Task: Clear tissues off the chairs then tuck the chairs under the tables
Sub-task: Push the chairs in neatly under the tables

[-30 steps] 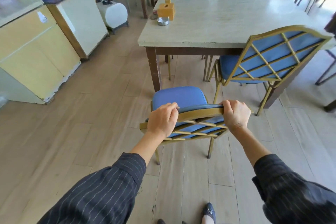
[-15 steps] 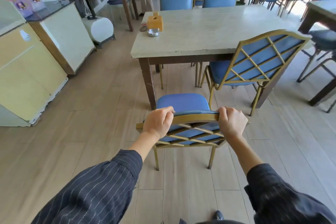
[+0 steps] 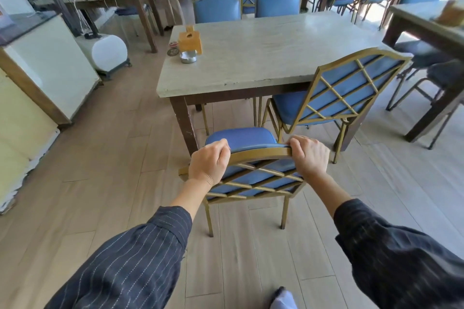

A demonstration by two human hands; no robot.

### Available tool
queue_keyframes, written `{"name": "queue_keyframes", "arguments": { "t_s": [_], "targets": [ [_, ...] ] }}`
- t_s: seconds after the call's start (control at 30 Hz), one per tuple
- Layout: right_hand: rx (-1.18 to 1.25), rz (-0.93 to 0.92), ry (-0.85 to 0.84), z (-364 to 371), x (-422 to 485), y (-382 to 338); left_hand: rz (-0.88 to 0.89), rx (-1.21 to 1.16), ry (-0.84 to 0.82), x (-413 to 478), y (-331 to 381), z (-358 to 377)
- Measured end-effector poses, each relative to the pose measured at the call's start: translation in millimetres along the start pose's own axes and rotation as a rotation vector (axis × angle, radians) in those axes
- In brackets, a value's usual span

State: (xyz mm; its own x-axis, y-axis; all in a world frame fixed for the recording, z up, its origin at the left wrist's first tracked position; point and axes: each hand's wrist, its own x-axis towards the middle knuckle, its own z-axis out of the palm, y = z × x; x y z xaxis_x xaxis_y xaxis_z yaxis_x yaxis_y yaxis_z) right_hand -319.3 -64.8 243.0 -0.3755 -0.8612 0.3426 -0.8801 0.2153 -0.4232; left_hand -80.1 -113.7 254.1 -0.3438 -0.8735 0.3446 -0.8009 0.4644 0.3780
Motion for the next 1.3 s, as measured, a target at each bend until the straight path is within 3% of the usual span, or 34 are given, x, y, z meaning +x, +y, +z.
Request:
{"name": "queue_keyframes", "arguments": {
  "t_s": [0.3, 0.43, 0.6, 0.7, 1.3],
  "targets": [
    [0.004, 0.047, 0.043, 31.2, 94.7, 6.1, -0.009, 0.0, 0.013, 95.1, -7.7, 32.7],
    [0.163, -0.016, 0.081, 52.0, 101.7, -10.4, -0.087, -0.025, 0.001, 133.9, -14.6, 39.2],
    [0.238, -0.073, -0.013, 53.7, 118.6, 0.0, 0.037, -0.012, 0.207, 122.3, -21.8, 48.2],
    [0.22, -0.083, -0.02, 58.6, 123.0, 4.2, 0.065, 0.022, 0.223, 123.6, -27.7, 55.9],
    [0.208, -0.111, -0.155, 100.2, 255.7, -9.1, 0.118, 0.093, 0.01, 255.0, -71.8, 66.3]
  ]
}}
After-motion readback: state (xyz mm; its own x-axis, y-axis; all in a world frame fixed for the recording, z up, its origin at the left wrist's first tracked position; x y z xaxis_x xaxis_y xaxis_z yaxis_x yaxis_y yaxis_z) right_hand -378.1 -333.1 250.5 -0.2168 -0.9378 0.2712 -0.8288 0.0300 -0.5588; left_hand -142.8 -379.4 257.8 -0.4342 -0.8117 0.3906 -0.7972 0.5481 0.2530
